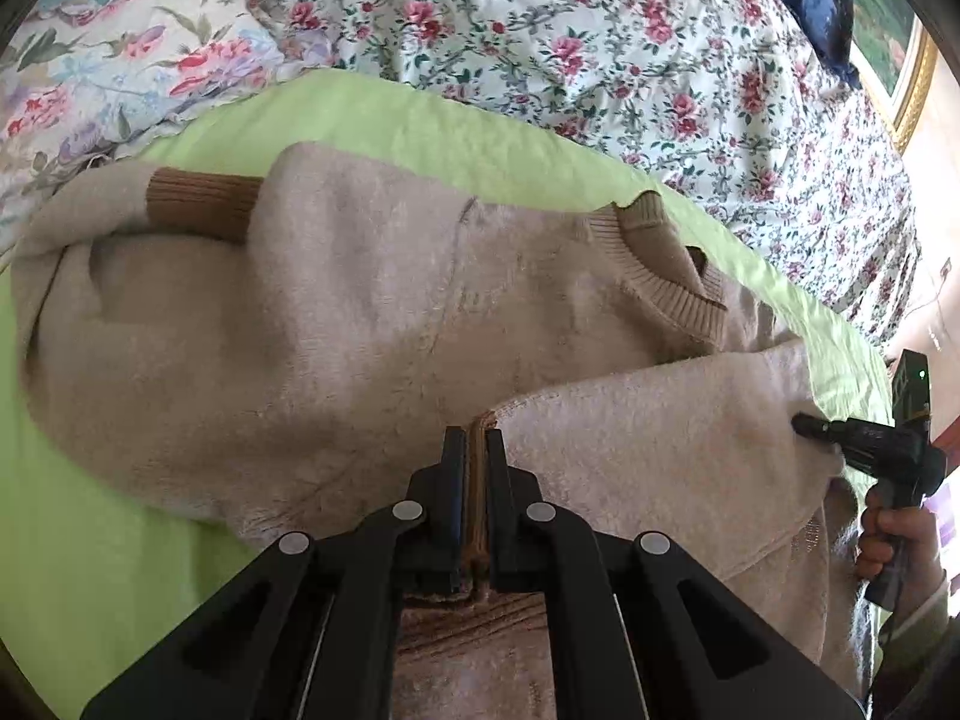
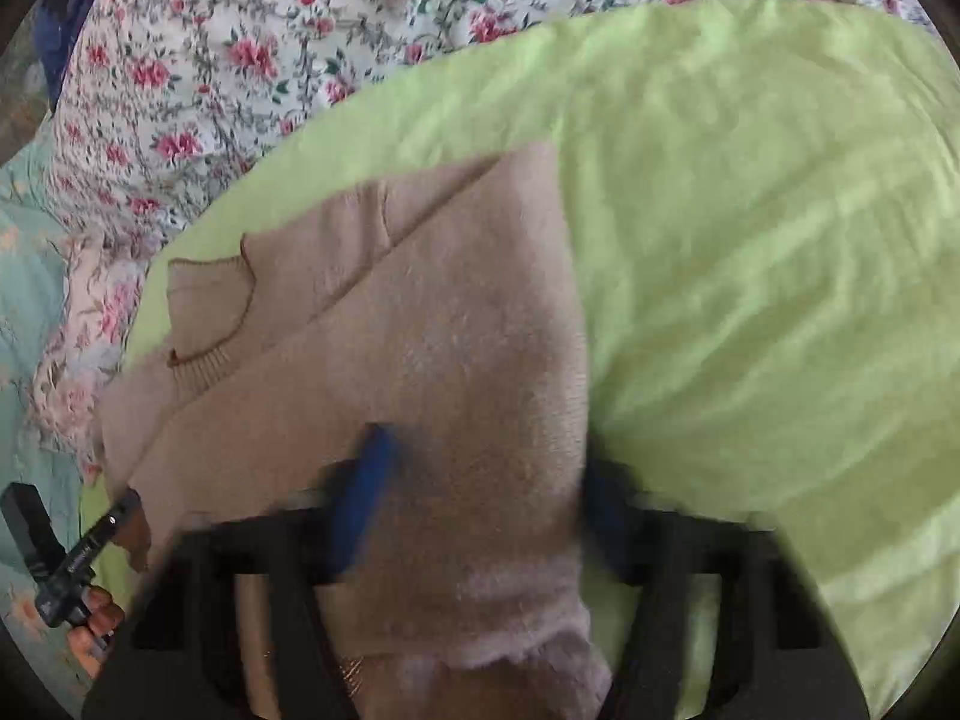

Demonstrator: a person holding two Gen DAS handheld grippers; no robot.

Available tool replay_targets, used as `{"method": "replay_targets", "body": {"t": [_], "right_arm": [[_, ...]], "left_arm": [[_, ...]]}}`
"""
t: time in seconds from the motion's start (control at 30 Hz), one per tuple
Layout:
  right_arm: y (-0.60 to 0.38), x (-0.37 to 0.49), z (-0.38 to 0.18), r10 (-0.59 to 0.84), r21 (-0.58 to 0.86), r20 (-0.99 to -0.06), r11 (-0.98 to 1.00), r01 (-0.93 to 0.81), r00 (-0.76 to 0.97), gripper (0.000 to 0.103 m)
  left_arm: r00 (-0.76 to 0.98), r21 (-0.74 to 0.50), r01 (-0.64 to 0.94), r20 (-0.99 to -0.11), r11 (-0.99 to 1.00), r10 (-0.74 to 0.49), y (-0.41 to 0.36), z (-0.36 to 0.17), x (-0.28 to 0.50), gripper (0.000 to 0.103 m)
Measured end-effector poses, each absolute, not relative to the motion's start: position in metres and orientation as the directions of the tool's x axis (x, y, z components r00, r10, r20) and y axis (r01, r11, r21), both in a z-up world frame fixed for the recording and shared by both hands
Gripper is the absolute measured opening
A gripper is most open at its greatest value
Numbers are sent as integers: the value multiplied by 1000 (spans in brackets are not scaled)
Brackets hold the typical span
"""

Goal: Fold small clothes

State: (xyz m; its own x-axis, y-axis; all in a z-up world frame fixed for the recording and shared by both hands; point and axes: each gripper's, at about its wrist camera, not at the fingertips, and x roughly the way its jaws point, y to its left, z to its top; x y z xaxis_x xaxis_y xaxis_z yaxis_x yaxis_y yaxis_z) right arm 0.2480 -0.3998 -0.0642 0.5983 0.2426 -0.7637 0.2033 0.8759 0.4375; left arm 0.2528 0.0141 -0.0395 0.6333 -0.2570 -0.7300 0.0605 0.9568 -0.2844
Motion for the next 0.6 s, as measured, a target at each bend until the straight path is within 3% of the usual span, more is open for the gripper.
{"method": "replay_targets", "body": {"t": [0.17, 0.3, 0.37, 0.47, 0.5, 0.57, 0.6], "right_arm": [[-428, 217, -36, 160, 421, -716, 875, 238, 679, 8], [-431, 224, -58, 123, 358, -770, 895, 265, 626, 9], [-426, 226, -61, 52, 281, -801, 912, 298, 596, 18], [-411, 197, -33, -102, 196, -737, 914, 355, 668, 20], [-399, 190, -24, -64, 218, -705, 928, 302, 706, 23], [-376, 191, -28, 24, 219, -731, 955, 201, 682, 42], [-371, 194, -38, 38, 214, -759, 957, 194, 650, 43]], "left_arm": [[634, -286, 140, -710, 948, -307, -9, -34, 254, 4], [614, -220, 134, -747, 966, -255, -24, -49, 263, 4], [611, -239, 132, -745, 962, -268, -20, -50, 264, 4], [615, -233, 138, -742, 963, -268, -20, -50, 263, 5], [612, -230, 137, -745, 964, -265, -20, -51, 263, 5], [609, -221, 133, -751, 966, -255, -21, -52, 263, 6], [611, -217, 131, -751, 967, -251, -20, -51, 262, 7]]}}
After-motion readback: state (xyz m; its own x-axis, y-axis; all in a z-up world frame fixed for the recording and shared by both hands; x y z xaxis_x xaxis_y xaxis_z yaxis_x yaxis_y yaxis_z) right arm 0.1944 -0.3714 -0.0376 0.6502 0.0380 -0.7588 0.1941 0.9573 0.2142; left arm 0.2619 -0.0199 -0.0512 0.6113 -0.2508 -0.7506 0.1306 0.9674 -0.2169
